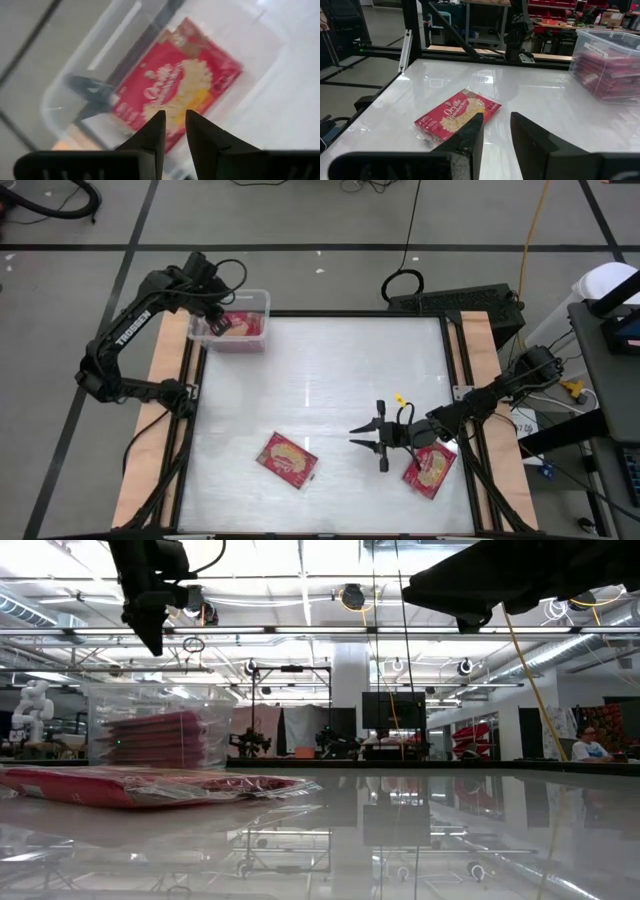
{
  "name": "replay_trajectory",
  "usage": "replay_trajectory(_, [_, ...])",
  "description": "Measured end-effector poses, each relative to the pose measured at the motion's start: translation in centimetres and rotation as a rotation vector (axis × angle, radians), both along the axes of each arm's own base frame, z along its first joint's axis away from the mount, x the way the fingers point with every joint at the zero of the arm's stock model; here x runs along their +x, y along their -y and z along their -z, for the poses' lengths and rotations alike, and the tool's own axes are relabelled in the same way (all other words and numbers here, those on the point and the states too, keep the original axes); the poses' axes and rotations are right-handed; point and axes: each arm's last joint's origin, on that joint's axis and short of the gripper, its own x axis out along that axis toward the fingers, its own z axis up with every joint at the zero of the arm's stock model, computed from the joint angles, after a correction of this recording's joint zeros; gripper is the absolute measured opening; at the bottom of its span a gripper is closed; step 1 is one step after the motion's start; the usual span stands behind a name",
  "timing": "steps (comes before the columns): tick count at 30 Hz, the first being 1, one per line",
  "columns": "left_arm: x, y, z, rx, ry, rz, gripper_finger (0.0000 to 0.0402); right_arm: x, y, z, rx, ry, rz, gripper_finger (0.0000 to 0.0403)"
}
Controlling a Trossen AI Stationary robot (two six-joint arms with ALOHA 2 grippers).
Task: Sort popcorn bags into baskets
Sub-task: Put the red popcorn bag into the transparent container
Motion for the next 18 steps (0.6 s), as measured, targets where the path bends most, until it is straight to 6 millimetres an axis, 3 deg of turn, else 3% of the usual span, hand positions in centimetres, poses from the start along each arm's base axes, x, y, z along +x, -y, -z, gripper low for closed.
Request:
replay_trajectory(8, [2.3,3.0,1.5,-0.065,0.137,0.135,0.0081,0.0,0.0,0.0,0.023,-0.005,0.005,0.0093])
replay_trajectory(18, [3.6,11.1,4.9,-0.022,0.384,0.328,0.0081,0.1,0.2,0.1,0.041,-0.007,0.021,0.0093])
